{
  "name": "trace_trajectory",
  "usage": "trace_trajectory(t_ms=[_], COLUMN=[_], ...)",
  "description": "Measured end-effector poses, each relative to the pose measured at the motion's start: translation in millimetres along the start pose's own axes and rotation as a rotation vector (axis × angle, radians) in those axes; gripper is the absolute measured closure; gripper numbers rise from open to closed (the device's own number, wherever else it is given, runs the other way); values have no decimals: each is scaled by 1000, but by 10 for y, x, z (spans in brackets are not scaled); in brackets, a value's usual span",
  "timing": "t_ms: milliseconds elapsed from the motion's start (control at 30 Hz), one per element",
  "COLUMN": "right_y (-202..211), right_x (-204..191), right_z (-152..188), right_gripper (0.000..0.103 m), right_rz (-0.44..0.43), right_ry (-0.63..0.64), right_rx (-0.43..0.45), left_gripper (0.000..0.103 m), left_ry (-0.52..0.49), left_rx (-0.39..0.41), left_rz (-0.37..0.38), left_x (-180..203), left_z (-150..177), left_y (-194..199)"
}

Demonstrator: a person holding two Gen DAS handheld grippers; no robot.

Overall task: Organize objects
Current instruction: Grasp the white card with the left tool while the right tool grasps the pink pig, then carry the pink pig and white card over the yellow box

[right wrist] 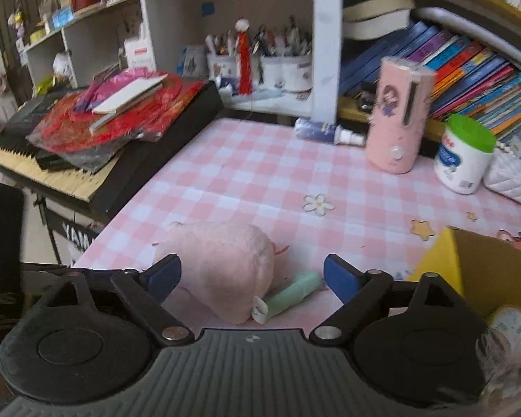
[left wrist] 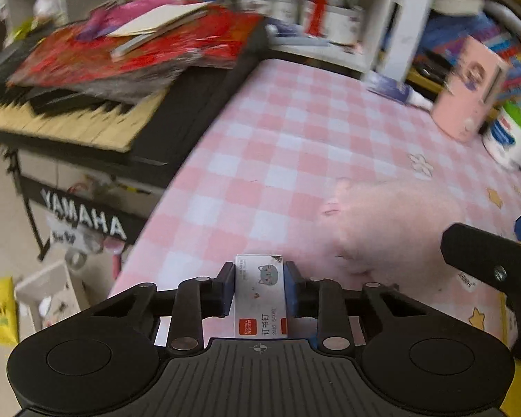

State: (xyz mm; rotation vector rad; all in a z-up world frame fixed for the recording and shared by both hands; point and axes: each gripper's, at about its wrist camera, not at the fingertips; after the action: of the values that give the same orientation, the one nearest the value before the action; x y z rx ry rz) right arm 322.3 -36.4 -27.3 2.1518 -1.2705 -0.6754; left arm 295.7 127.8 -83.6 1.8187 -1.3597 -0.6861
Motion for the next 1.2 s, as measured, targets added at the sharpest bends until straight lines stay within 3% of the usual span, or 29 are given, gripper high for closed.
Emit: trace_trajectory(t_ms=[333,500,567,600,633,800,1067,1200], right_y=[-480,-723,-752,-754,-739,-560,205,535], right_x=[-173,-295,-318,-322,-323,-313,-387,-429], right_z=[-130,-100,-75,-69,-70,-116,-5,159], right_gripper=[4,3,5,12,21,46,47,47], right_rz=[-27,-21,-14,-13,-10,-31,-50,-47], right_ry=[83,147,168,177,185,183,151,140], right_rx=[-86,-110,-87,-79,-70,-46,72,80], left_gripper=[75,75,75,75,75,75,75,75], left_ry=[174,206,216,222,227,228,220,219], left_rx=[32,36,33,33,35,64,127,134], left_rz=[31,58,60,60,61,83,137,165], left_x=[-524,-602,-635,-659,-679,-717,-730,-755], left_z=[126,225,263,283,298,333,430,533], left_y=[474,641,679,701,723,858,1174,1294])
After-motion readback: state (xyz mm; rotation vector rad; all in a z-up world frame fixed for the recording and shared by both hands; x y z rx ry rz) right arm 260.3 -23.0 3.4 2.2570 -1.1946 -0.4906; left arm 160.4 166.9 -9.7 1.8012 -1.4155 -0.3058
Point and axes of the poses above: each gripper's, at about its wrist camera, not at the fingertips, and y roughly against the way its jaws point, x to its right, z to its underside, and after that the axes turned 6 degrees about -z, right-handed
